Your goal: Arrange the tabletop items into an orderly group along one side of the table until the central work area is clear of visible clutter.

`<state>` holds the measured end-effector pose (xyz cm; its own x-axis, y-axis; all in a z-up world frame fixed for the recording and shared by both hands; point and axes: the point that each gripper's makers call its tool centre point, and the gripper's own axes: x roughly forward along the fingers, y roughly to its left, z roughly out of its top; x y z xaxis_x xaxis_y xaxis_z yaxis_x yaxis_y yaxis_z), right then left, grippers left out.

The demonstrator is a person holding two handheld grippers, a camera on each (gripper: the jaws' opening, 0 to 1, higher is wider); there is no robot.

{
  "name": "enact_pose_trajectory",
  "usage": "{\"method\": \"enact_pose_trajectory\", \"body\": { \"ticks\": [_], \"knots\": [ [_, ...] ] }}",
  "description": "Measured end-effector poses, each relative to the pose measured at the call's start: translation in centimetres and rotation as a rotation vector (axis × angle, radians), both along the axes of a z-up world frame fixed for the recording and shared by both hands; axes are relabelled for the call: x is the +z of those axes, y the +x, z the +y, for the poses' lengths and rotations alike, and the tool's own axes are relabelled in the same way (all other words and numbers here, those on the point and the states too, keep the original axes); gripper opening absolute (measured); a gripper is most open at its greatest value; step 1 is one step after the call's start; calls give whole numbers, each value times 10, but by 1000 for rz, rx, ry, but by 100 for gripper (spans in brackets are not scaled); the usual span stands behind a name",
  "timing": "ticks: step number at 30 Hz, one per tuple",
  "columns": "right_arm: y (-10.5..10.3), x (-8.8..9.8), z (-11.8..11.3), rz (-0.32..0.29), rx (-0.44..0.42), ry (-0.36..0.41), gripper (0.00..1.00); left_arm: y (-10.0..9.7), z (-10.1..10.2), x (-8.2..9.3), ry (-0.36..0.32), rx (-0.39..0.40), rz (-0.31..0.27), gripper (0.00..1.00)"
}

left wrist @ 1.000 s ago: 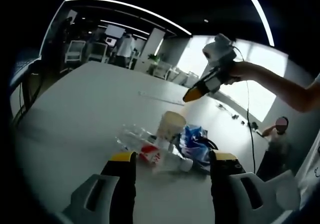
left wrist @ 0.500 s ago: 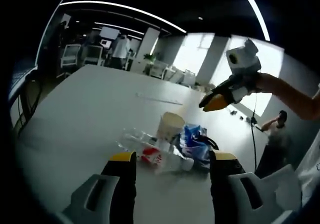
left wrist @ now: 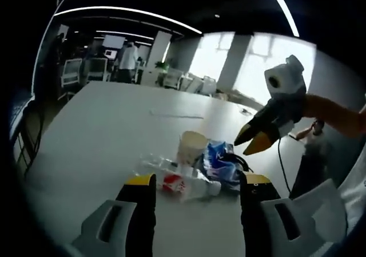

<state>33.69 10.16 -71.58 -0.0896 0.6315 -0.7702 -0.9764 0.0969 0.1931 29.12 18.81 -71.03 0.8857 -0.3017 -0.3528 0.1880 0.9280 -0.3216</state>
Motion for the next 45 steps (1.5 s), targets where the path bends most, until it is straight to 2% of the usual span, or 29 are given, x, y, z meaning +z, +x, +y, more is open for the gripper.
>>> {"method": "enact_pose_trajectory", "body": {
  "ticks": [8,12,20,29,33,36,42,45],
  "knots": [
    [-9,-10,0,3,-39,18,22,-2,1,-1,67,-69,14,56],
    [-13,-16,-2,1,-49,15,23,-1,1,-2,73,-86,14,55],
    [-14,-25,-5,-16,-79,11,23,-1,0,-11,136,-173,44,55],
    [-15,-28,-5,-23,-94,9,26,4,3,-10,174,-218,42,55],
    [-16,-34,-4,-59,-74,-17,26,6,5,-15,232,-271,41,55],
    [-17,-33,-2,-36,-86,-5,26,8,8,-18,262,-302,47,55],
    [-13,-39,1,-50,-90,-8,25,14,13,-28,336,-386,63,54],
    [-15,-41,2,-48,-87,-10,25,17,13,-30,344,-412,65,55]
  ]
}}
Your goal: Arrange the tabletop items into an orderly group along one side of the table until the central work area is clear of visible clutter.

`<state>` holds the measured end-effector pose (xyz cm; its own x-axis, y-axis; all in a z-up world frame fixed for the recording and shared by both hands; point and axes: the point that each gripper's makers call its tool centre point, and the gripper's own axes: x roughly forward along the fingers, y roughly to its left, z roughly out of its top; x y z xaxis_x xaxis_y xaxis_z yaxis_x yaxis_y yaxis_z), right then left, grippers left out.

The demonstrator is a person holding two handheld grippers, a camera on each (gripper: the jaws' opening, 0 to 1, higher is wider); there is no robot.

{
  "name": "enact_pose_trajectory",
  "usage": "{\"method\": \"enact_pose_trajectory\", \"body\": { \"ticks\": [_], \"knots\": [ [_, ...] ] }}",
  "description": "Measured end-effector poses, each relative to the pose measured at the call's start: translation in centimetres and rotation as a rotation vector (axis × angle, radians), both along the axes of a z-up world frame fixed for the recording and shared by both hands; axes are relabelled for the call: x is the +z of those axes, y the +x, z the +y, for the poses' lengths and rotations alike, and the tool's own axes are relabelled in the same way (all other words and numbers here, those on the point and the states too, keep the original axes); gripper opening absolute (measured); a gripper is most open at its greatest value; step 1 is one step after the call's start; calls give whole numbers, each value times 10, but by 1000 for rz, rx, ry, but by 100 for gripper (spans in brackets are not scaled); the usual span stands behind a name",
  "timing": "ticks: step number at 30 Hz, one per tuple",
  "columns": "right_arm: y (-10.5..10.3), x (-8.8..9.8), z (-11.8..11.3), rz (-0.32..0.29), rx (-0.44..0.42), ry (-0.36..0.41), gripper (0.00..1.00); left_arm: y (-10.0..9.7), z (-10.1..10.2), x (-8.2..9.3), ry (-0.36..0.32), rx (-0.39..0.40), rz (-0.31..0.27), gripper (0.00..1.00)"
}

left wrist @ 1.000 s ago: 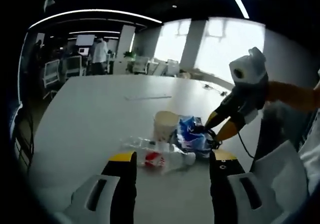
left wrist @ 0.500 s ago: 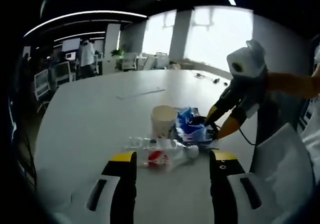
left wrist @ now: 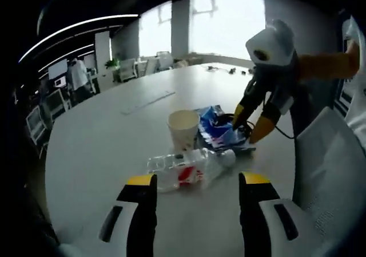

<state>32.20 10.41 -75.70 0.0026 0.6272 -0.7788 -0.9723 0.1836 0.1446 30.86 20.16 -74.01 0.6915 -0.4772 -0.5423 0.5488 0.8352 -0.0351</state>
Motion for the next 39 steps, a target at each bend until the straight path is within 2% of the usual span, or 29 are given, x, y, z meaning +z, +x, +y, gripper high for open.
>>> {"method": "enact_pose_trajectory", "body": {
  "ticks": [3,9,10,12,16,19,27,30,39],
  "knots": [
    [1,-2,2,-9,-3,3,25,3,3,-3,46,-44,3,54],
    [2,-11,4,-26,8,-14,25,8,2,-4,73,-93,1,54],
    [2,-12,4,-31,11,-17,25,9,3,-6,104,-114,9,54],
    [2,-16,5,-52,33,-29,25,10,1,-8,124,-147,6,54],
    [4,-21,8,-48,40,-31,25,15,1,-13,186,-208,12,54],
    [9,-23,10,-92,60,-40,24,20,0,-13,205,-240,8,54],
    [12,-20,11,-50,37,-21,24,28,1,-19,276,-348,16,55],
    [14,-19,10,-60,38,-24,24,29,5,-25,349,-425,24,55],
    [13,-25,9,-41,36,-27,22,37,3,-29,391,-510,24,54]
  ]
}}
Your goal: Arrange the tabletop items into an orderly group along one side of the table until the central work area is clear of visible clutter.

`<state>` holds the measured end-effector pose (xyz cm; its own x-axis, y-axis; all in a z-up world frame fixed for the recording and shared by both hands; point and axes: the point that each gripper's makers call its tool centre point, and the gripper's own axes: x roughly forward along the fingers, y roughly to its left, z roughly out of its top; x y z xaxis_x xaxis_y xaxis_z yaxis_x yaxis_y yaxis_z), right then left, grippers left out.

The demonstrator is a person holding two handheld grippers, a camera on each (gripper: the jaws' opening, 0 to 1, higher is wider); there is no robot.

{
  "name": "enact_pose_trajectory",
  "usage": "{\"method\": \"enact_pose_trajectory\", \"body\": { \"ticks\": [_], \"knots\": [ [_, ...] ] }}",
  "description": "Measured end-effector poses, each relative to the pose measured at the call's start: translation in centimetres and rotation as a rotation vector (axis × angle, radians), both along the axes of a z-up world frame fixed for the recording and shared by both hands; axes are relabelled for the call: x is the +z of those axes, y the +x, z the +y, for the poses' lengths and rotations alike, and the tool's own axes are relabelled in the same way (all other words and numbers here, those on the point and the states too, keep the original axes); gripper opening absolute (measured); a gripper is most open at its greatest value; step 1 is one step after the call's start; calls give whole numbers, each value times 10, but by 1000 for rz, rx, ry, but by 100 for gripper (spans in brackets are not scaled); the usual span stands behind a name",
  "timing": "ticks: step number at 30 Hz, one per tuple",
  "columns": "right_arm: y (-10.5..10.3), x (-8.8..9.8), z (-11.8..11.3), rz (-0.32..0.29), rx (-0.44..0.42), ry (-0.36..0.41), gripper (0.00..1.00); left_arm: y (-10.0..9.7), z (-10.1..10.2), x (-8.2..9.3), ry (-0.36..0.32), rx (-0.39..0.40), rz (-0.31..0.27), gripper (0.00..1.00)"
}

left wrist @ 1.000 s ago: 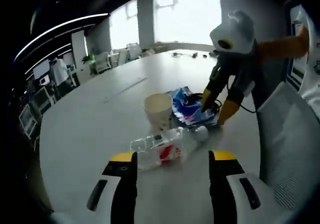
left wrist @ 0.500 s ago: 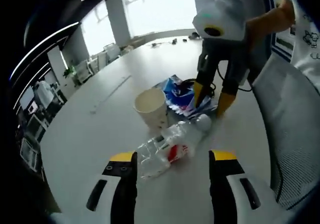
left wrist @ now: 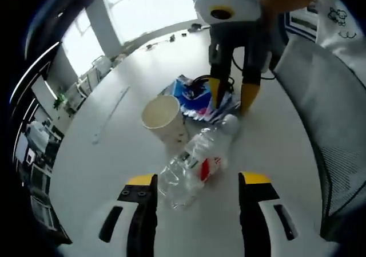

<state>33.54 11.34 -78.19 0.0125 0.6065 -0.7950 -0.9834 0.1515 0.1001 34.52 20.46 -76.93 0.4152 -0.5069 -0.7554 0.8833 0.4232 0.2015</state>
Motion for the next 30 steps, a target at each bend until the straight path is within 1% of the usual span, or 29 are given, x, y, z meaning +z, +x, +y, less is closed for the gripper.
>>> {"method": "enact_pose_trajectory", "body": {
  "ticks": [2,4,7,9,10,12,14,15,16,18,19,20,21,23,26,28,30],
  "knots": [
    [-1,-1,0,1,1,0,22,1,0,-2,22,-31,-3,54],
    [-2,-1,0,-1,-2,-1,22,2,0,-5,37,-62,5,54],
    [-3,-1,-1,9,-17,9,22,4,1,-11,100,-143,-10,54],
    [-3,0,-3,10,-24,11,22,7,2,-12,108,-148,-1,54],
    [-3,0,-4,12,-26,12,22,8,2,-11,113,-162,-5,54],
    [-4,0,-5,23,-31,12,22,10,2,-11,137,-214,-9,53],
    [-3,-1,-7,15,-36,14,22,13,1,-11,135,-241,-4,52],
    [-2,-1,-8,17,-41,13,22,15,1,-11,146,-249,-1,52],
    [-2,-1,-8,19,-48,17,22,16,2,-13,169,-280,5,52],
    [-3,0,-9,23,-53,24,22,16,2,-16,172,-298,33,52],
    [-3,0,-9,23,-55,24,22,16,3,-18,190,-322,49,52],
    [-4,-1,-10,22,-55,22,22,16,3,-19,195,-344,53,52],
    [-4,-3,-11,23,-53,17,22,17,4,-21,219,-369,59,51],
    [-5,-6,-11,26,-51,13,22,18,9,-24,260,-392,87,48],
    [-4,-8,-10,30,-53,12,22,21,8,-26,262,-411,112,42],
    [-3,-10,-10,24,-50,5,22,27,8,-27,281,-422,100,43],
    [-3,-10,-8,21,-46,7,22,30,6,-26,277,-427,96,45]
  ]
}}
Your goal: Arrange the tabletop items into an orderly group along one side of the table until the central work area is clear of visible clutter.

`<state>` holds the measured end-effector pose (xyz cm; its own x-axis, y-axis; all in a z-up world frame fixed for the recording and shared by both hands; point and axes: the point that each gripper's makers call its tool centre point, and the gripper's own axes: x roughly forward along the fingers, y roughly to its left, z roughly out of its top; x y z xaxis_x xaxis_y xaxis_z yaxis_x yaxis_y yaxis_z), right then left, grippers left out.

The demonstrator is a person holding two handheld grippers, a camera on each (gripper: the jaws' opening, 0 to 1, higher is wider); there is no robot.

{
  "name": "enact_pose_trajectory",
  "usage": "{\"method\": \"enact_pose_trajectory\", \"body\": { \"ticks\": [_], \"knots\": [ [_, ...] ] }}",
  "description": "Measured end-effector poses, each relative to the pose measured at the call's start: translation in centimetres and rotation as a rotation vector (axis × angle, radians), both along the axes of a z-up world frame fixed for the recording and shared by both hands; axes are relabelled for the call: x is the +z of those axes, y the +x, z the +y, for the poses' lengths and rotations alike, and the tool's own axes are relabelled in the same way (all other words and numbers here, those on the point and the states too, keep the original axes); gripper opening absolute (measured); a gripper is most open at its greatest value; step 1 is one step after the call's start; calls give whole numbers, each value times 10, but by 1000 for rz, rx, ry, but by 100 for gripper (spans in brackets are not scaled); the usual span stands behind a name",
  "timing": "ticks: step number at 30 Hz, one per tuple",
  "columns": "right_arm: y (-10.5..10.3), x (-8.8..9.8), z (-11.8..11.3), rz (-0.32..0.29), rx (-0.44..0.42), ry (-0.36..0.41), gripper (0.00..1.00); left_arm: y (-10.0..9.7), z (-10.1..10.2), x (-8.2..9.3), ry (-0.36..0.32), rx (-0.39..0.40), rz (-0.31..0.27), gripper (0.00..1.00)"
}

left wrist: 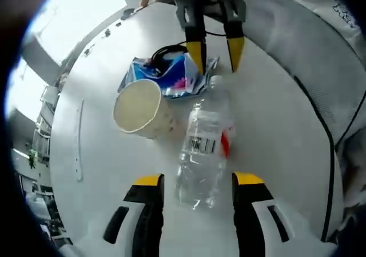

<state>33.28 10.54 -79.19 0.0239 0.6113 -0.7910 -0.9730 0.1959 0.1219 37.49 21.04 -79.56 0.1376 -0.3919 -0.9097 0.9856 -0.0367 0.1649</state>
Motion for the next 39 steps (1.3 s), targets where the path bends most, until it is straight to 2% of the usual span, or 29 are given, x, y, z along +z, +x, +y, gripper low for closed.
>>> {"method": "enact_pose_trajectory", "body": {
  "ticks": [11,19,24,30,39],
  "knots": [
    [0,-2,9,6,7,6,22,-3,-1,-7,0,-14,31,44],
    [-4,-11,14,-16,40,-14,22,-5,4,-13,24,-25,40,43],
    [-1,-15,16,-55,70,-40,22,-5,5,-15,32,-30,44,42],
    [1,-18,19,-50,72,-44,21,-6,3,-18,40,-44,49,40],
    [0,-24,20,-88,107,-66,22,-3,3,-21,65,-69,47,38]
  ]
}}
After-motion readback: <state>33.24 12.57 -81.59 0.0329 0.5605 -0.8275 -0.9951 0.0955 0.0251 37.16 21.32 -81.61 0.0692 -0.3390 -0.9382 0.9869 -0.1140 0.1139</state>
